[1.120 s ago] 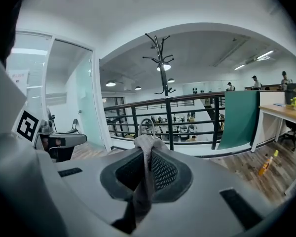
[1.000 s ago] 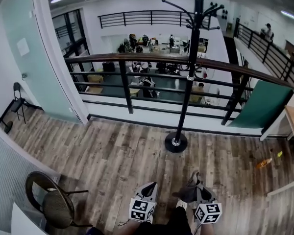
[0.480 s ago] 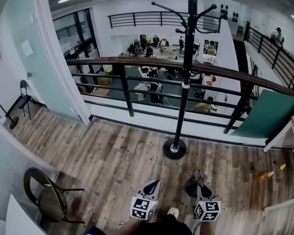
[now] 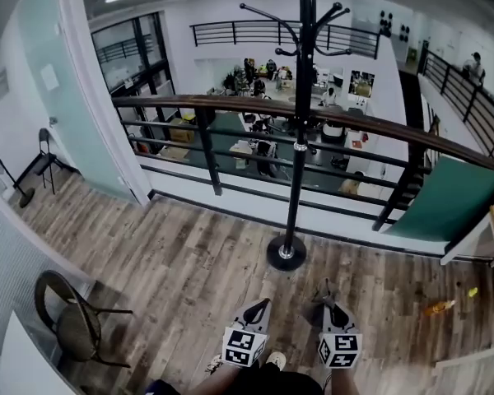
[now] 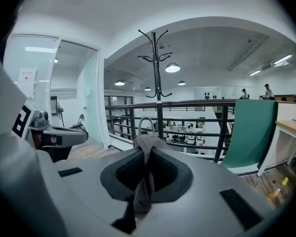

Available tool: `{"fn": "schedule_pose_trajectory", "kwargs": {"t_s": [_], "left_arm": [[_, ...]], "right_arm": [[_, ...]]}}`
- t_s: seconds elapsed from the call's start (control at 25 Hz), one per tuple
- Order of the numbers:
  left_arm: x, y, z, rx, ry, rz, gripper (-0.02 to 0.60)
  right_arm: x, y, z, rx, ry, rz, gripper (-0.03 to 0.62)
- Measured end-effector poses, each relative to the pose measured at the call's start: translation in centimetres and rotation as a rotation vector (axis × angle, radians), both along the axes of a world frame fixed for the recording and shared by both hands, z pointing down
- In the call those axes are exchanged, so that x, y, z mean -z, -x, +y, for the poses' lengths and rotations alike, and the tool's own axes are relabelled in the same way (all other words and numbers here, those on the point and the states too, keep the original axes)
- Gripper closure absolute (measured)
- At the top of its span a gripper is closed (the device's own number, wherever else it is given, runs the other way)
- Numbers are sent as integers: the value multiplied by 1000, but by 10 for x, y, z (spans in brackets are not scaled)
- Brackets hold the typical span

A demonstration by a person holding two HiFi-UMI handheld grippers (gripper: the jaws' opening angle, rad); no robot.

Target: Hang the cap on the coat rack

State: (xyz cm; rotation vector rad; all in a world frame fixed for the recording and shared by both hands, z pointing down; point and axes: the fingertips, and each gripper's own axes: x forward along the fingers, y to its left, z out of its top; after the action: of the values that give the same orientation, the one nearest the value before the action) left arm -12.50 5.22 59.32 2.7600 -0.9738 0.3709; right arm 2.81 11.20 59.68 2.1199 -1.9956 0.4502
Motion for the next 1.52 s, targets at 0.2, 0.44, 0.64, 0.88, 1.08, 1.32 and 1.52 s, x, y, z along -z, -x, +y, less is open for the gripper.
{"fn": "schedule_pose_trajectory", "kwargs": {"t_s": [0.2, 0.44, 0.64, 0.88, 1.08, 1.32, 1.52], "left_arm": [[2, -19, 6, -46, 7, 9, 578], [-5, -31, -9, -35, -33, -59, 578], [-12, -40, -43, -1, -5, -46, 578], [-8, -74, -92, -11, -19, -10, 578], [-5, -105, -142, -56, -12, 26, 578], [9, -144, -200, -118, -43, 42, 578], [10, -157, -247, -129, -35, 36, 578]], "right_arm": [[-9, -19, -2, -33, 34, -48, 571], [-18, -43, -7, -88, 53, -61, 571], [-22, -58, -28, -96, 56, -58, 569], [-21, -97, -63, -143, 54, -49, 569], [-17, -105, -112, -136, 45, -48, 569], [-3, -121, -171, -137, 20, -46, 569], [12, -123, -216, -125, -6, -7, 569]]}}
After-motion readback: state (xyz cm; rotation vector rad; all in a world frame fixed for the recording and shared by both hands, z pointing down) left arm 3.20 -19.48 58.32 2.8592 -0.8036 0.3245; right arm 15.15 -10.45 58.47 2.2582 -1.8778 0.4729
